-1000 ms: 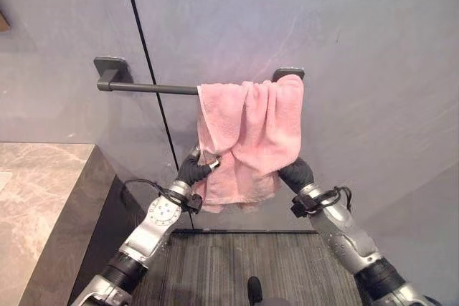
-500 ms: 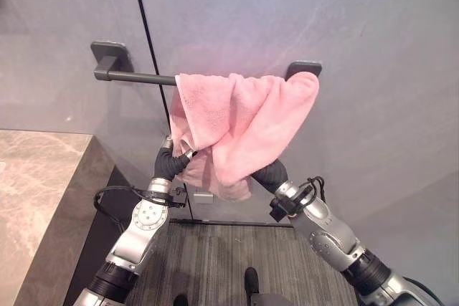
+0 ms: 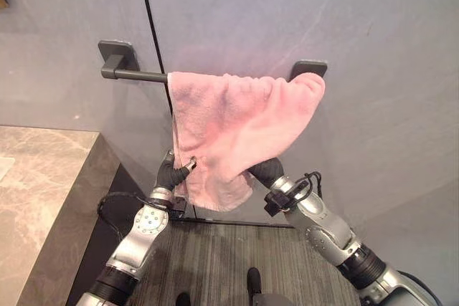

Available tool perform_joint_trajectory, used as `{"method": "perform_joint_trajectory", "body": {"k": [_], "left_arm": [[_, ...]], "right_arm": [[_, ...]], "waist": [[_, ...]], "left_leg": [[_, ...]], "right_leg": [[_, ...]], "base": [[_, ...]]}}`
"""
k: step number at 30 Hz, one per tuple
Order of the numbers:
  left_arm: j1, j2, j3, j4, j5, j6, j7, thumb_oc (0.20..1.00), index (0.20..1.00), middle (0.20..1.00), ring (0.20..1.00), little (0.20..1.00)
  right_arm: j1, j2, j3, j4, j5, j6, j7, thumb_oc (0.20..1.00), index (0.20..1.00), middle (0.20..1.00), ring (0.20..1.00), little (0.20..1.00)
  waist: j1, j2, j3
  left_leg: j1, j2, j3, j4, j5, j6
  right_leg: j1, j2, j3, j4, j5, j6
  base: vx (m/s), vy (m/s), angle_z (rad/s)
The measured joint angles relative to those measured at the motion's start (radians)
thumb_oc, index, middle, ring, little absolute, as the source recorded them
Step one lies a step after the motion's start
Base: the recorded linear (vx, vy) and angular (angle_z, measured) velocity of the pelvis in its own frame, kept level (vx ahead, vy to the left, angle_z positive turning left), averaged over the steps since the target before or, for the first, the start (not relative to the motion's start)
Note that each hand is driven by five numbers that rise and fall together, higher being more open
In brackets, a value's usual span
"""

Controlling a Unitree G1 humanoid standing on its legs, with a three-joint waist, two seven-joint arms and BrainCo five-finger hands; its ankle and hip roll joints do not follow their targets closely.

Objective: Put brush and paste in cup on sink, flatten towel.

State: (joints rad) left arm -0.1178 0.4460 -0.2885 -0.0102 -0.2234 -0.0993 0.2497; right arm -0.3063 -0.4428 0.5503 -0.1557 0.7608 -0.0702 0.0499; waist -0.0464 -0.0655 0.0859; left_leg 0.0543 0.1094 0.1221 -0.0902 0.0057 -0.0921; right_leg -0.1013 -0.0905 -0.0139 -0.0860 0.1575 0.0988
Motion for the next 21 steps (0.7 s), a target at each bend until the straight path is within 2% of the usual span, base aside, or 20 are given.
{"method": "perform_joint_trajectory", "body": {"k": [3, 6, 9, 10, 12, 14, 19, 21], "left_arm": [[0.0, -0.005, 0.002, -0.047, -0.015, -0.013, -0.006, 0.2, 0.2, 0.2, 0.2, 0.2], [0.005, -0.067, 0.06, -0.112, -0.055, -0.057, 0.019, 0.2, 0.2, 0.2, 0.2, 0.2], [0.006, -0.12, 0.126, -0.168, -0.083, -0.095, 0.072, 0.2, 0.2, 0.2, 0.2, 0.2], [0.007, -0.127, 0.141, -0.175, -0.069, -0.11, 0.108, 0.2, 0.2, 0.2, 0.2, 0.2], [0.007, -0.127, 0.149, -0.176, -0.041, -0.113, 0.149, 0.2, 0.2, 0.2, 0.2, 0.2], [0.004, -0.128, 0.155, -0.175, 0.043, -0.112, 0.217, 0.2, 0.2, 0.2, 0.2, 0.2], [0.019, -0.13, 0.148, -0.175, 0.076, -0.115, 0.288, 0.2, 0.2, 0.2, 0.2, 0.2], [0.037, -0.129, 0.153, -0.171, 0.076, -0.117, 0.306, 0.2, 0.2, 0.2, 0.2, 0.2]], "right_arm": [[0.015, -0.011, -0.015, -0.046, 0.0, -0.014, 0.011, 0.2, 0.2, 0.2, 0.2, 0.2], [0.032, -0.038, -0.027, -0.129, 0.01, -0.032, 0.022, 0.2, 0.2, 0.2, 0.2, 0.2], [0.027, -0.039, -0.019, -0.189, 0.012, -0.051, 0.025, 0.2, 0.2, 0.2, 0.2, 0.2], [-0.007, -0.052, 0.015, -0.189, 0.011, -0.056, 0.023, 0.2, 0.2, 0.2, 0.2, 0.2], [-0.043, -0.051, 0.053, -0.189, 0.011, -0.057, 0.021, 0.2, 0.2, 0.2, 0.2, 0.2], [-0.193, -0.053, 0.154, -0.191, 0.011, -0.057, -0.002, 0.2, 0.2, 0.2, 0.2, 0.2], [-0.268, -0.033, 0.178, -0.217, 0.006, -0.057, -0.005, 0.2, 0.2, 0.2, 0.2, 0.2], [-0.265, -0.033, 0.18, -0.212, -0.015, -0.057, -0.006, 0.2, 0.2, 0.2, 0.2, 0.2]], "waist": [[-0.004, 0.0, 0.0], [-0.014, -0.006, 0.002], [-0.02, -0.014, 0.004], [-0.018, -0.019, 0.006], [-0.011, -0.026, 0.009], [-0.012, -0.033, 0.01], [0.032, -0.051, 0.001], [0.032, -0.059, -0.005]], "left_leg": [[0.0, 0.001, 0.001, 0.0, 0.0, 0.0], [0.0, 0.001, 0.003, 0.0, 0.0, 0.0], [0.006, 0.002, 0.014, 0.0, -0.001, 0.0], [0.011, 0.002, 0.024, 0.0, -0.001, 0.0], [0.011, 0.002, 0.025, 0.0, -0.002, 0.0], [0.011, 0.002, 0.028, 0.0, -0.004, 0.004], [0.007, 0.0, 0.024, 0.0, -0.001, -0.001], [0.001, -0.002, 0.02, 0.0, -0.001, 0.0]], "right_leg": [[-0.001, 0.001, 0.001, 0.0, 0.0, 0.0], [-0.002, 0.002, 0.003, 0.0, 0.0, 0.0], [-0.002, 0.005, 0.011, 0.0, -0.001, 0.003], [-0.002, 0.006, 0.018, 0.0, 0.001, 0.004], [-0.001, 0.006, 0.025, 0.0, 0.003, 0.005], [-0.004, 0.007, 0.03, 0.0, 0.006, 0.004], [-0.005, 0.005, 0.025, 0.0, 0.006, 0.003], [-0.007, 0.001, 0.017, 0.0, 0.005, 0.003]], "base": [[0.0, -0.002, -0.01], [-0.01, -0.004, -0.02], [-0.02, -0.009, -0.11], [-0.03, 0.003, -0.15], [-0.03, -0.001, -0.12], [-0.01, -0.003, -0.03], [-0.01, -0.001, 0.04], [-0.02, 0.005, 0.1]]}}
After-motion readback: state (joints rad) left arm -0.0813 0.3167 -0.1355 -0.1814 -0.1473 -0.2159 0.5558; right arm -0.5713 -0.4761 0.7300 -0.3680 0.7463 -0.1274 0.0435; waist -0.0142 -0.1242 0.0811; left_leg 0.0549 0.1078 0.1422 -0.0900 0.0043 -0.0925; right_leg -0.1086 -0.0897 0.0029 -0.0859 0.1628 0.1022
